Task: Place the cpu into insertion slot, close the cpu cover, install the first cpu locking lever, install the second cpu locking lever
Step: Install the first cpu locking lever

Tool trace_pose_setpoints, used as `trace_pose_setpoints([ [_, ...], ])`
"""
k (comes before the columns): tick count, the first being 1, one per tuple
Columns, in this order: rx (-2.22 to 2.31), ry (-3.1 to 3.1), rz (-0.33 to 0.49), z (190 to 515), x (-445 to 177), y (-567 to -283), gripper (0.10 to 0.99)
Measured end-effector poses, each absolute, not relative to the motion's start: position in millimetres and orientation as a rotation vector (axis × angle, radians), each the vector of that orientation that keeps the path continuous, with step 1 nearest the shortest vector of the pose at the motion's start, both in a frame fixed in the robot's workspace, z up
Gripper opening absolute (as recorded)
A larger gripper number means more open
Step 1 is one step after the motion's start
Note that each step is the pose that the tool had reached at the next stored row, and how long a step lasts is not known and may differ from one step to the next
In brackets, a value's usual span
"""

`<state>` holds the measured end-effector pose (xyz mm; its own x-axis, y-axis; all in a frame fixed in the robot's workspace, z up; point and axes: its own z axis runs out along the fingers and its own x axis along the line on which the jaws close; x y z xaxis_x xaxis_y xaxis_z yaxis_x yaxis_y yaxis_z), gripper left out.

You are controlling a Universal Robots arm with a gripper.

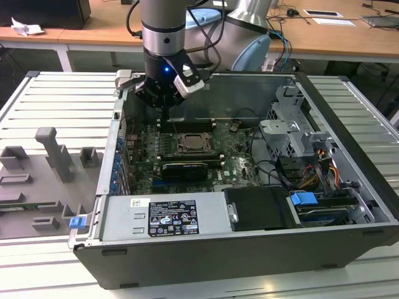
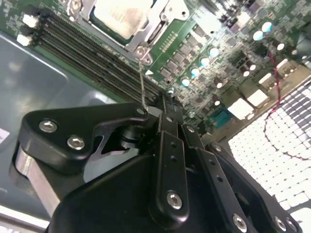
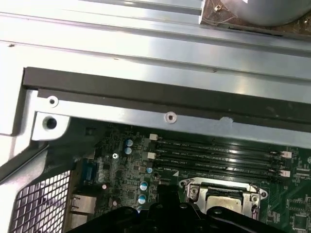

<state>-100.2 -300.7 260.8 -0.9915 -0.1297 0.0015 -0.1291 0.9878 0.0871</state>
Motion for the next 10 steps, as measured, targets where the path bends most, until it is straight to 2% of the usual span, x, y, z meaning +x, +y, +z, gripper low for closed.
trace_pose_setpoints([
  [10, 0.188, -3.126, -0.136, 260.6, -90.7, -300.0, 0.106],
])
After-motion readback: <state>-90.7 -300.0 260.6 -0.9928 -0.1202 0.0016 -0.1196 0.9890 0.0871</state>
